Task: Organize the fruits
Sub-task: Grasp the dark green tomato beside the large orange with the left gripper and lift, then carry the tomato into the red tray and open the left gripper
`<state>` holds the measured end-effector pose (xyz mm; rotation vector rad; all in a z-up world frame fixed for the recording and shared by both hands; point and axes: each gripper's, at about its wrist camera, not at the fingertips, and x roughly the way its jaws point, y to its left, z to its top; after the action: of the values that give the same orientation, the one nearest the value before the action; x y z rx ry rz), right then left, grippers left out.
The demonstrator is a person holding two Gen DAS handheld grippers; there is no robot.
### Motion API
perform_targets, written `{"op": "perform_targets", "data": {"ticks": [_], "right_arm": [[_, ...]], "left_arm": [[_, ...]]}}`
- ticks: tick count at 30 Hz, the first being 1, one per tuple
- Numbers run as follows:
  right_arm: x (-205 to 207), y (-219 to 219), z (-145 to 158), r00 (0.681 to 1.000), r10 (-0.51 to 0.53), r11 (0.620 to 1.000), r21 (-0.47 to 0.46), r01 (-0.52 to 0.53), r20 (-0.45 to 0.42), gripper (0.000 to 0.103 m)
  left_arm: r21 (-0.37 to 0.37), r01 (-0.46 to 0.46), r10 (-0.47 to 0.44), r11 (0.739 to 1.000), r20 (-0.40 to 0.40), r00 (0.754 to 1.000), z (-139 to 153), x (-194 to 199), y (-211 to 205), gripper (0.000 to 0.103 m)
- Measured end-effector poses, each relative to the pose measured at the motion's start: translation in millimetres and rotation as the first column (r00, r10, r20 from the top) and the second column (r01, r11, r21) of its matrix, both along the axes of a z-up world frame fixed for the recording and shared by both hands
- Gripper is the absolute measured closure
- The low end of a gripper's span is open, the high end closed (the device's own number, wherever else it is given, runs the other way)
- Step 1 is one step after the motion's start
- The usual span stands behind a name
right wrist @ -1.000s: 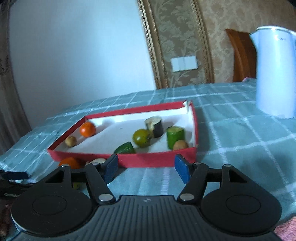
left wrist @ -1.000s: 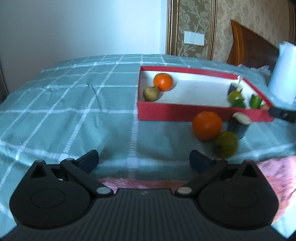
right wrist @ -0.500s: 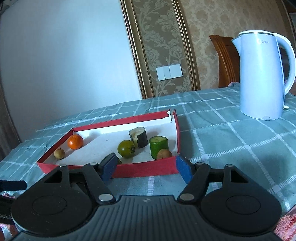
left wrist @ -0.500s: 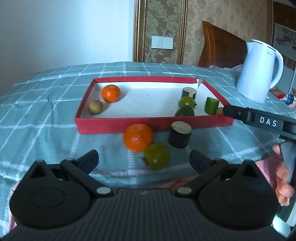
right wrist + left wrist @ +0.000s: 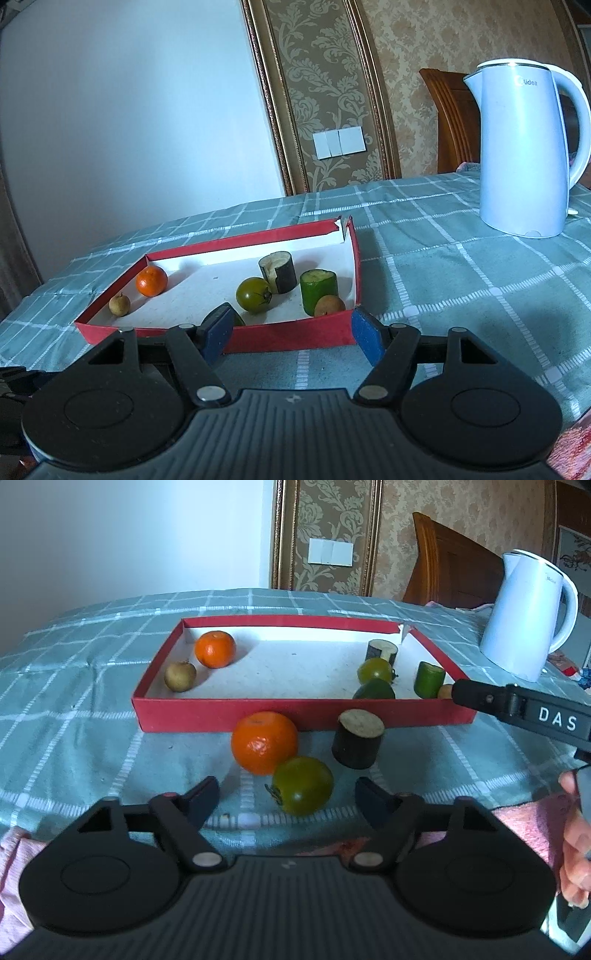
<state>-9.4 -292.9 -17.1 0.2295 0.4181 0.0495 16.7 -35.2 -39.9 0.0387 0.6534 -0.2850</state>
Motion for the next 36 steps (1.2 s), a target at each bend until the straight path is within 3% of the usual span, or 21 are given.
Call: {"op": "perform_targets", "data": {"ticks": [1, 6, 9, 23, 36], "right_arm": [[0.2, -0.2, 0.0, 1.0, 0.0, 1.0, 0.0, 0.0, -0.002, 0.033], [1.3, 0.0, -0.6, 1.0, -0.002, 1.0, -0.002, 0.002, -0.008, 0.033], [1.6, 0.5, -1.1, 1.0, -0.005, 1.0, -0.01, 0.005, -0.009, 0.033], [1.8, 0.7, -2.0, 1.0, -0.008, 1.0, -0.014, 0.008, -0.013, 0.033], [2.5, 2.0, -3.7, 1.0, 0.0, 1.0, -0.022, 0.0, -0.018, 0.033]], "left_arm": [[0.003, -0.002, 0.002, 1.0, 0.002, 1.0, -0.8, -0.7, 0.5, 0.041], [0.016, 0.008, -0.008, 1.0, 0.018, 1.0, -1.8, -4.4, -0.1, 0.053], [-0.01, 0.035, -0.034, 0.999, 0.015, 0.999, 0.0, -6.8, 0.9, 0.071], [-0.032, 0.066, -0.065, 0.997, 0.049, 0.997, 10.7, -18.2, 9.8, 0.071], [-0.018, 0.005, -0.003, 1.0, 0.112, 0.994, 31.8, 3.8, 21.2, 0.071]]}}
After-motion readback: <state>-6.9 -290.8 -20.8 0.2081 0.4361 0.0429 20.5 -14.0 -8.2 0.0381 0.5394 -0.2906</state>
